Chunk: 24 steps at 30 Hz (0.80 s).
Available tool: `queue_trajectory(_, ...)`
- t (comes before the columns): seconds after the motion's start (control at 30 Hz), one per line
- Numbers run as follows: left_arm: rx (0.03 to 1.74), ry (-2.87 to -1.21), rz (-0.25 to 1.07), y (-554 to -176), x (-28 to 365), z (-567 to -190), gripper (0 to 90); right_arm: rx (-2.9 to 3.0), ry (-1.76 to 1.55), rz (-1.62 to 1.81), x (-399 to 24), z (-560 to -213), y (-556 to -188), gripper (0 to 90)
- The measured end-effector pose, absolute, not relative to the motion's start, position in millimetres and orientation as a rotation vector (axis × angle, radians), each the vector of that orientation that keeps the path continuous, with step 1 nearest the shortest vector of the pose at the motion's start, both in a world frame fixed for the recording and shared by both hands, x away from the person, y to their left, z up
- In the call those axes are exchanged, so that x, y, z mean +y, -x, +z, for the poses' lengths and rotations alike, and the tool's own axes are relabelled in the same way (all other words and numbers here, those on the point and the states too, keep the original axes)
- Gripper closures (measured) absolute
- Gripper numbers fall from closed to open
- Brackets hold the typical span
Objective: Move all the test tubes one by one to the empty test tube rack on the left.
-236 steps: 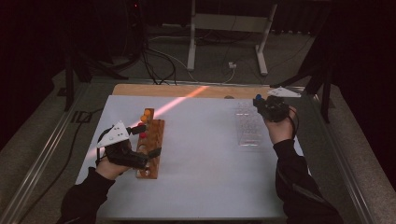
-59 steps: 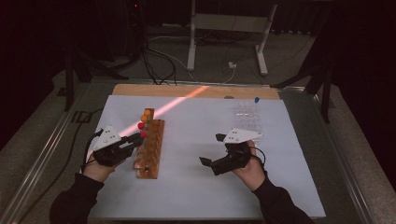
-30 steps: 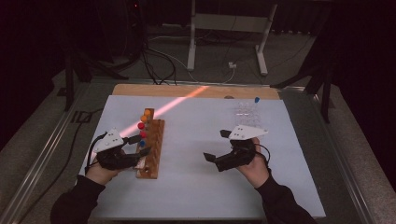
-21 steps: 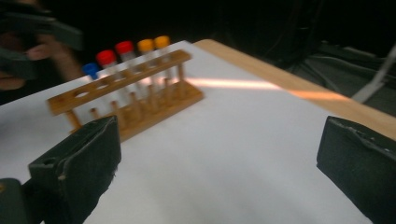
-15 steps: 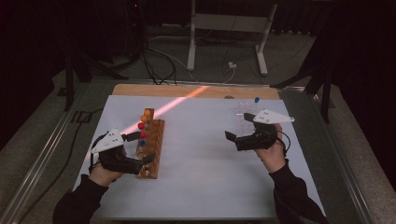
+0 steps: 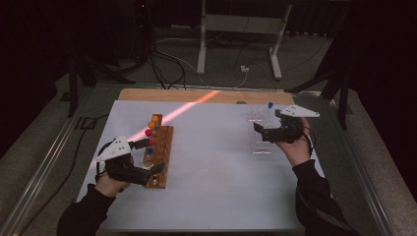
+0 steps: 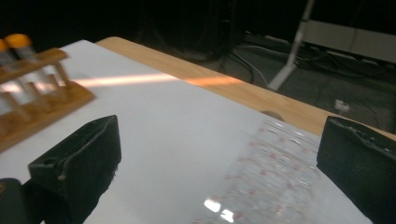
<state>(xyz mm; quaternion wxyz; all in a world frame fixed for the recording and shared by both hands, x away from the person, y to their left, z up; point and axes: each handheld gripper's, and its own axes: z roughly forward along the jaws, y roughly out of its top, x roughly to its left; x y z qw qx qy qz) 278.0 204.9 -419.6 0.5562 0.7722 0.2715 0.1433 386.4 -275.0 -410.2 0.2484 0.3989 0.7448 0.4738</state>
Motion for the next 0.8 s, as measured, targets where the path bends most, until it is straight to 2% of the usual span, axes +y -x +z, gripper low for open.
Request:
queue_trajectory(0.27, 0.63, -1.832, 0.335, -277, 203, -420, 2.1, 1.983, -1.17, 1.239, -292, -424, -409, 0.0)
queue_trajectory(0.67, 0.619, -1.835, 0.342, -276, 202, -419, 2.1, 1.912, -1.286, 1.172, -307, -444, -434, 7.1)
queue_trajectory(0.73, 0.619, -1.836, 0.346, -276, 202, -419, 2.1, 1.901, -1.306, 1.167, -308, -447, -437, 16.6)
queue_trajectory(0.8, 0.624, -1.833, 0.354, -276, 202, -419, 2.1, 1.895, -1.324, 1.154, -308, -450, -440, 18.1)
